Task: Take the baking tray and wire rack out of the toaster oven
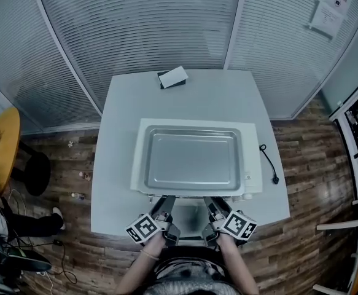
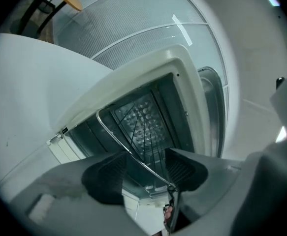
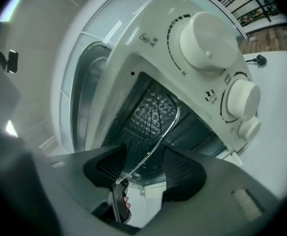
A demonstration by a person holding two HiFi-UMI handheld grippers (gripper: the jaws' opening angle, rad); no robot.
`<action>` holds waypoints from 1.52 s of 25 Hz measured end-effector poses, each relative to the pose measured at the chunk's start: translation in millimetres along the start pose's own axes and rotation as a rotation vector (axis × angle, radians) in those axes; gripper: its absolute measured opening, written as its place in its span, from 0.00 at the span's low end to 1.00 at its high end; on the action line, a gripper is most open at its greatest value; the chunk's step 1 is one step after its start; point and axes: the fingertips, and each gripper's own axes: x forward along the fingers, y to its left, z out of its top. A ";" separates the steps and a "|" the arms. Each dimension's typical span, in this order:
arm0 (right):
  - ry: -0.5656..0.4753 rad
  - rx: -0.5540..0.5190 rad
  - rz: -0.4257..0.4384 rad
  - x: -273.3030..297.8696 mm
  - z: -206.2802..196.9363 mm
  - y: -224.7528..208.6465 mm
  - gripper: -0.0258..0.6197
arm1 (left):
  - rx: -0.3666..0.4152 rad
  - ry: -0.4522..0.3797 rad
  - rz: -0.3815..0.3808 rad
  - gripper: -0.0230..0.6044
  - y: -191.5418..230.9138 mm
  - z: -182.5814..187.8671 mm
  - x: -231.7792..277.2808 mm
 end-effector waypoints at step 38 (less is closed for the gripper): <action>-0.072 0.057 0.015 -20.6 -10.5 4.1 0.04 | -0.204 -0.115 -0.097 0.04 18.9 2.4 -25.2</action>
